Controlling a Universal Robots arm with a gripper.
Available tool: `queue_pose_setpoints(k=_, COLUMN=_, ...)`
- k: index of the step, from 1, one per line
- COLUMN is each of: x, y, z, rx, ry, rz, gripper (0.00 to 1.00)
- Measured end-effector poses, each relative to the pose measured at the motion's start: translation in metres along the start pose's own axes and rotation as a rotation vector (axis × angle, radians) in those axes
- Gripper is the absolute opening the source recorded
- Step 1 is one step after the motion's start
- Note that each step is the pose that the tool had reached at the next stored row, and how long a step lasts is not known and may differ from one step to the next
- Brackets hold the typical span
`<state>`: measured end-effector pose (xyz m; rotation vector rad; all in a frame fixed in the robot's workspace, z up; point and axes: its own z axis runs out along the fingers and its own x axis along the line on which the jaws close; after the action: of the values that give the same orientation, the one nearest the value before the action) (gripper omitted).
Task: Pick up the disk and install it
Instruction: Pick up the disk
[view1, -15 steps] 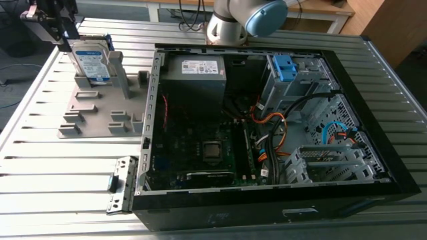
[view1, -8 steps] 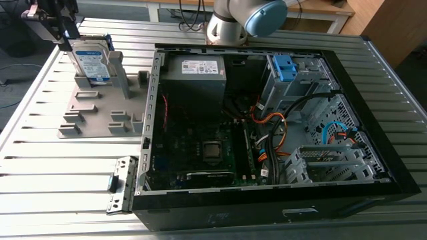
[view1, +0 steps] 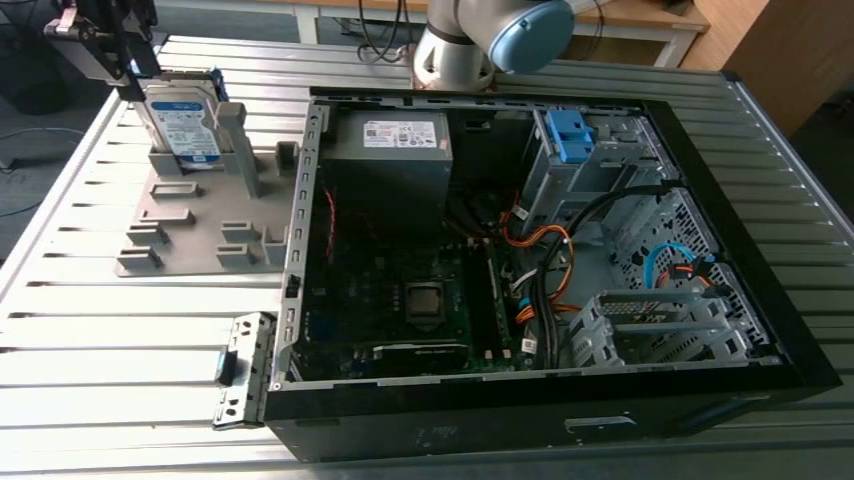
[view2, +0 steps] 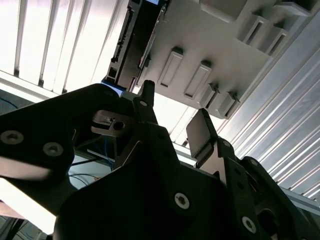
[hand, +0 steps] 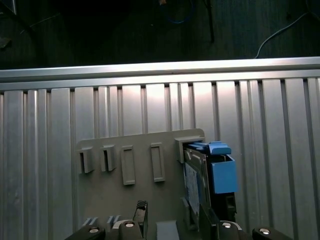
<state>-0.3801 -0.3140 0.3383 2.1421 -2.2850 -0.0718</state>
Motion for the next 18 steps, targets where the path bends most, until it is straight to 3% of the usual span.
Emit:
queue_pose_setpoints(k=10, x=-0.0042, y=0.0003, z=0.0007, rx=0.0001, ry=0.0000, rz=0.000, gripper=0.53)
queue_pose_setpoints(k=18, x=-0.0160, y=0.0014, z=0.0019, rx=0.0000, ry=0.0000, rz=0.000, gripper=0.53)
